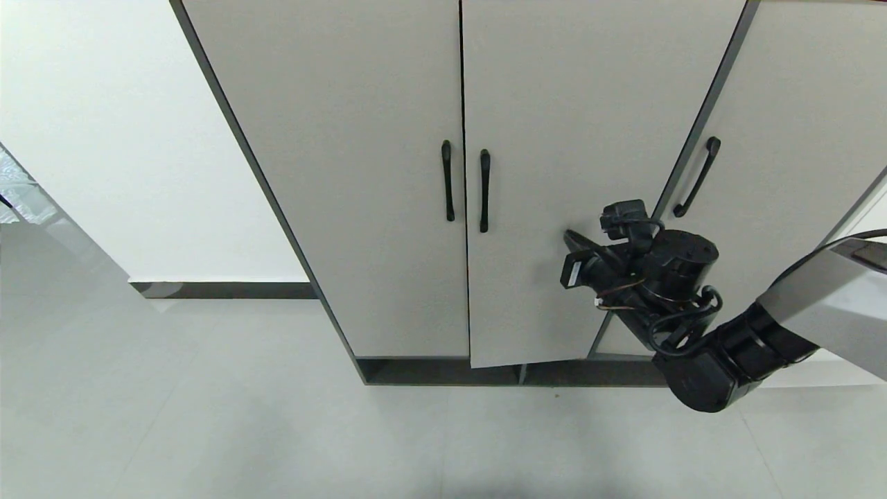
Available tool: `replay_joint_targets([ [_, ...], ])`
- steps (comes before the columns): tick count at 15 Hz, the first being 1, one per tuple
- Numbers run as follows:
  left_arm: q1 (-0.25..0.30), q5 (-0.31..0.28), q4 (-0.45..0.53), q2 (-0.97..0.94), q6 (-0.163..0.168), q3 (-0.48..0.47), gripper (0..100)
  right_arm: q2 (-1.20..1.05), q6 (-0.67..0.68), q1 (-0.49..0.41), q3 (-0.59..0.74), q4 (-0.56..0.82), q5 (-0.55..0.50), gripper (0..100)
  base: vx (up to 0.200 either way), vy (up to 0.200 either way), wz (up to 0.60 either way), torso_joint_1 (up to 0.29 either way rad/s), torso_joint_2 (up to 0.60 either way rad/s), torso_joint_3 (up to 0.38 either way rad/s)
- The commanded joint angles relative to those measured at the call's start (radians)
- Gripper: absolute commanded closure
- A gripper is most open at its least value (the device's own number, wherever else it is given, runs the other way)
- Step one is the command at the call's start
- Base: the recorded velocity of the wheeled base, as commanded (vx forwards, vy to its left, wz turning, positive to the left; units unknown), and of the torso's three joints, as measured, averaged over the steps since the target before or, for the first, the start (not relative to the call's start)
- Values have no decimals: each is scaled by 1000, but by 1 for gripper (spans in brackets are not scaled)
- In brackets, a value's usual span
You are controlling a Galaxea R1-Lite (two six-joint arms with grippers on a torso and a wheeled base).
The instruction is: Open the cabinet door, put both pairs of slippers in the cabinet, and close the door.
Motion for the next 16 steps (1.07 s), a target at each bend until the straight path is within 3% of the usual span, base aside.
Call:
replay_joint_targets([
  [1, 0, 0, 0, 1, 0, 0, 100, 10, -13, 0, -20, 2, -18, 100, 0, 0, 0, 0, 0, 0],
  [16, 0, 0, 0, 1, 0, 0, 100, 15, -102, 0, -45, -3, -70, 100, 0, 0, 0, 0, 0, 0],
])
